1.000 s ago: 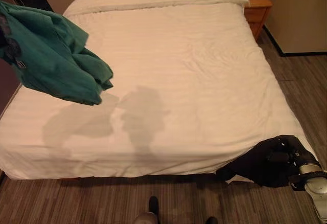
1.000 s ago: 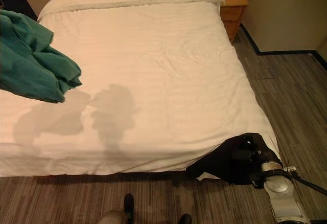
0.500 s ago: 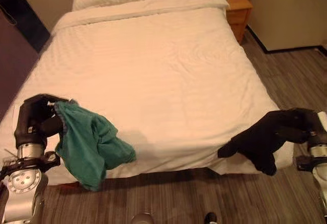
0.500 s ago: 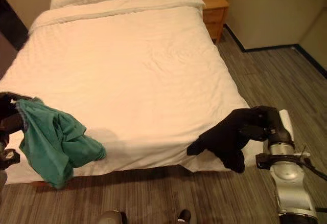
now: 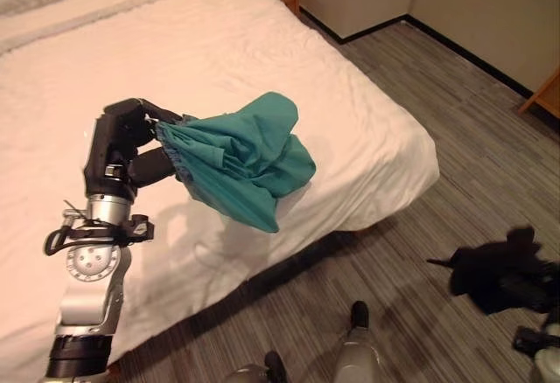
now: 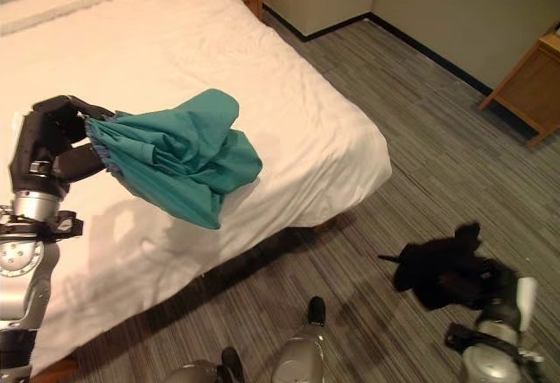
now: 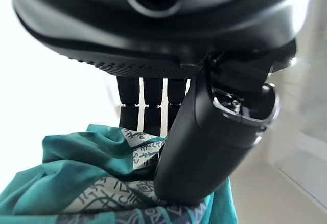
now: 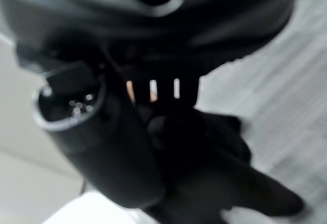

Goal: Pick up bed clothes into laundry basket.

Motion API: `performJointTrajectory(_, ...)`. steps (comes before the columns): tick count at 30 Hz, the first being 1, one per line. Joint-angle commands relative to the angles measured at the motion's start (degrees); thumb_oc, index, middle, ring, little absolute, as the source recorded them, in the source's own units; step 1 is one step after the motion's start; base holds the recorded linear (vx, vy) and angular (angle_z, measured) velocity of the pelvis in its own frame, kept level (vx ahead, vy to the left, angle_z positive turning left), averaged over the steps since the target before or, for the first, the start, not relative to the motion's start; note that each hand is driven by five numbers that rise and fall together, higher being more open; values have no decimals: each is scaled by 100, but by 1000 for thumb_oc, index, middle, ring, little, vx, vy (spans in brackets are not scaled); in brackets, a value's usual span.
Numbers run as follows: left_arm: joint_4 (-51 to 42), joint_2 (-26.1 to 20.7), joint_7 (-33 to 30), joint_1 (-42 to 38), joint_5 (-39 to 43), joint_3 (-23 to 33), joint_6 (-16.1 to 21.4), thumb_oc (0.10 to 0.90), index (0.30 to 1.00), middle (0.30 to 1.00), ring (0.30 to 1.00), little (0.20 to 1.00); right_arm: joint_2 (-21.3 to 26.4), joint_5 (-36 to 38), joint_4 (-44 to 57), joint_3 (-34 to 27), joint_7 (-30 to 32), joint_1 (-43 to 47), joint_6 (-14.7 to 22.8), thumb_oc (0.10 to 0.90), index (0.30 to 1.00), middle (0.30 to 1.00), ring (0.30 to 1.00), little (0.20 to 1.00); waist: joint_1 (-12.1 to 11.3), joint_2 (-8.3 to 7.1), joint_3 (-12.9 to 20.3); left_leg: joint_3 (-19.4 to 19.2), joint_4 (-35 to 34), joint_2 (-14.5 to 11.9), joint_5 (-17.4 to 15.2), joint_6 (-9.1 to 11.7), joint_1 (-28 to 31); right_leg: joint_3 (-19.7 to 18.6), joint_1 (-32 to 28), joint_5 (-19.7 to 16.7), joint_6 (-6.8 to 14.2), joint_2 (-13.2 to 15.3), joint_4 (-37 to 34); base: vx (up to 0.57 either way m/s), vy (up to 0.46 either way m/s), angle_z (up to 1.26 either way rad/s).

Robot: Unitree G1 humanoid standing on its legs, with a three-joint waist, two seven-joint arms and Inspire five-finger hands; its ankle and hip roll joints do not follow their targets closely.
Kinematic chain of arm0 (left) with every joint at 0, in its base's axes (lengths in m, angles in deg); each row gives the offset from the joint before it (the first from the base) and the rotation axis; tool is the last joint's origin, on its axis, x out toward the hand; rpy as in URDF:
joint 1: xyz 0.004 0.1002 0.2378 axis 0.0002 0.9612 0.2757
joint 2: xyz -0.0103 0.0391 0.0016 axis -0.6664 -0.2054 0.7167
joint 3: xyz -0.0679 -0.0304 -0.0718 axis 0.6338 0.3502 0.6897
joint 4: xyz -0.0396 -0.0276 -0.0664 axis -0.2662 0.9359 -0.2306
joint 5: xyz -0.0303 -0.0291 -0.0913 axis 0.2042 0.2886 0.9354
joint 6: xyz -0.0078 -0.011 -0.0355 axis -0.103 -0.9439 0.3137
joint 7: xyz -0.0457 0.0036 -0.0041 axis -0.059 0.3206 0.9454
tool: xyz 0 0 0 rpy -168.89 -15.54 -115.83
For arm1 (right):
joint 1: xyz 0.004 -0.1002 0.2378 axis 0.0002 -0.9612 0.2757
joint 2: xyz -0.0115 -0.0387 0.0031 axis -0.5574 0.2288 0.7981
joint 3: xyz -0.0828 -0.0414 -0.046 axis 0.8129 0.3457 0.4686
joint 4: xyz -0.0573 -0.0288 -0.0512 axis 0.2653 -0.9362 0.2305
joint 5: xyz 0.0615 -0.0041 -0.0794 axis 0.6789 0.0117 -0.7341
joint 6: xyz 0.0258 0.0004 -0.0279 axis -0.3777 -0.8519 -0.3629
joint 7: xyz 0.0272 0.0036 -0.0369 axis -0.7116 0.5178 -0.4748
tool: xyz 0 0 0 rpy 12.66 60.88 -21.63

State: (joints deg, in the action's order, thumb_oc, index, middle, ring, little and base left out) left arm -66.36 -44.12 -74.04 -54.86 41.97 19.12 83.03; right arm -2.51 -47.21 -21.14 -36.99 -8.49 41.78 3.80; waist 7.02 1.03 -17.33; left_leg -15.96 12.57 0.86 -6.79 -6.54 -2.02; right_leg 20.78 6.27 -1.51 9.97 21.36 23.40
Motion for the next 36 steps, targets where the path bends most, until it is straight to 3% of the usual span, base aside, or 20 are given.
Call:
performJointTrajectory(1,-1294,-372,158,-19,68,502,438,400,300,300,300,300,1010,-218,855,-396,217,997,890,400,300,300,300,300,-502,-136,591,-179,-940,70,-25,368,835,279,-631,-262,146,-256,-338,-411,48,-120)
performJointTrajectory(3,-1455,-337,238,218,114,432,396,400,300,300,300,300,1150,-333,943,9,203,1420,925,400,300,300,300,300,-840,-256,756,-514,-990,78,133,312,577,549,-1076,-43,170,-275,-113,-458,-17,-136)
performJointTrajectory(4,-1608,-389,300,471,88,447,384,400,300,300,300,300,1223,-411,1083,336,176,1781,961,400,300,300,300,300,-1157,-391,862,-937,-978,-4,258,302,299,799,-1480,14,203,-216,-77,-383,-67,-137)
performJointTrajectory(6,-1653,-314,301,646,218,461,388,400,300,300,300,300,1191,-439,1169,545,149,1956,971,400,300,300,300,300,-1312,-491,895,-1144,-932,-81,354,315,115,827,-1657,51,191,-220,-166,-451,-172,-183)
performJointTrajectory(7,-1702,-232,332,881,392,435,346,400,300,300,300,300,1166,-446,1169,800,153,2171,971,400,300,300,300,300,-1532,-613,948,-1484,-894,-294,569,406,-149,837,-1846,109,177,-320,-438,-630,-319,-167)
performJointTrajectory(8,-1692,-197,358,988,438,382,314,400,300,300,300,300,1148,-413,1170,898,149,2250,976,400,300,300,300,300,-1603,-638,936,-1605,-865,-451,732,484,-312,840,-1913,265,144,-414,-573,-794,-491,-224)
performJointTrajectory(9,-1720,-145,358,1130,519,404,278,400,300,300,300,300,1162,-381,1231,1164,172,2499,1004,400,300,300,300,300,-1814,-585,953,-1877,-869,-959,1234,836,-603,934,-2004,849,-125,-730,-1300,-652,-475,-144)
performJointTrajectory(11,-1649,5,349,1130,622,275,256,400,300,300,300,300,1127,-290,1305,1282,187,2463,1056,400,300,300,300,300,-1833,-533,832,-1817,-990,-1314,1900,1255,-806,727,-2113,1230,-362,-1189,-1917,-480,-489,-71)
performJointTrajectory(12,-1599,4,349,1089,613,240,245,400,300,300,300,300,1132,-259,1346,1244,201,2396,1076,400,300,300,300,300,-1792,-468,789,-1819,-1036,-1497,2099,1412,-789,738,-2173,1188,-436,-1362,-2081,-362,-368,-83)
performJointTrajectory(14,-1578,50,342,1073,630,152,242,400,300,300,300,300,1112,-234,1348,1339,189,2411,1096,400,300,300,300,300,-1774,-443,718,-1781,-985,-1579,2099,1462,-790,799,-2241,1147,-404,-1416,-2247,-305,-160,-49)
performJointTrajectory(15,-1505,122,321,1012,591,5,292,400,300,300,300,300,1197,-196,1280,1536,189,2605,1142,400,300,300,300,300,-1917,-303,526,-665,-697,-1403,2330,1577,-993,572,-2251,985,-415,-1376,-2394,-248,-57,-14)
performJointTrajectory(16,-1494,131,320,995,589,3,299,400,300,300,300,300,1214,-191,1256,1543,194,2629,1153,400,300,300,300,300,-1895,-278,517,-628,-678,-1421,2336,1589,-1016,592,-2259,973,-424,-1405,-2411,-492,-141,-69)
performJointTrajectory(17,-1562,168,336,967,483,40,340,400,300,300,300,300,1266,-90,1210,1659,152,2716,1158,400,300,300,300,300,-1891,-299,434,677,11,-1025,1822,1532,-953,267,-2077,741,-454,-1308,-2496,-354,-130,-107)
performJointTrajectory(19,-1530,196,346,950,480,93,384,400,300,300,300,300,1211,-74,1218,1800,50,2775,1168,400,300,300,300,300,-1825,-371,471,1368,481,-631,1187,1406,-719,-11,-1950,570,-460,-1256,-2554,-284,-124,-125)
performJointTrajectory(21,-1527,281,357,967,526,84,367,400,300,300,300,300,1094,-107,1247,1920,2,2825,1158,400,300,300,300,300,-1749,-397,556,1622,507,-379,749,1270,-482,-226,-1845,512,-448,-1313,-2555,-52,-63,-111)
performJointTrajectory(22,-1563,332,418,1017,550,99,326,400,300,300,300,300,1053,-127,1352,1859,-91,2712,1129,400,300,300,300,300,-1643,-398,661,1416,193,-389,507,1123,-272,-294,-1774,471,-441,-1339,-2570,-4,-29,-79)
performJointTrajectory(23,-1566,332,419,1022,551,98,325,400,300,300,300,300,1052,-128,1359,1856,-92,2704,1125,400,300,300,300,300,-1658,-400,661,1400,176,-390,511,1122,-256,-309,-1774,470,-440,-1335,-2570,34,98,-96)
performJointTrajectory(24,-1605,361,522,887,510,-86,263,400,300,300,300,300,966,-265,1488,1472,-156,2279,1089,400,300,300,300,300,-1342,-328,882,955,-531,-325,434,981,140,-319,-1675,421,-420,-1431,-2619,32,89,-55)
performJointTrajectory(32,-1451,489,465,572,541,-452,225,400,300,300,300,300,334,113,1520,1255,-187,1710,1129,400,300,300,300,300,-935,-327,1016,781,-1257,-154,501,820,575,-723,-1434,203,-312,-1454,-2676,-7,63,-30)
performJointTrajectory(36,-1413,567,416,607,608,-516,198,400,300,300,300,300,165,127,1549,1297,-130,1691,1140,400,300,300,300,300,-921,-345,1047,750,-1302,-128,461,764,675,-767,-1430,224,-298,-1428,-2585,24,36,-18)
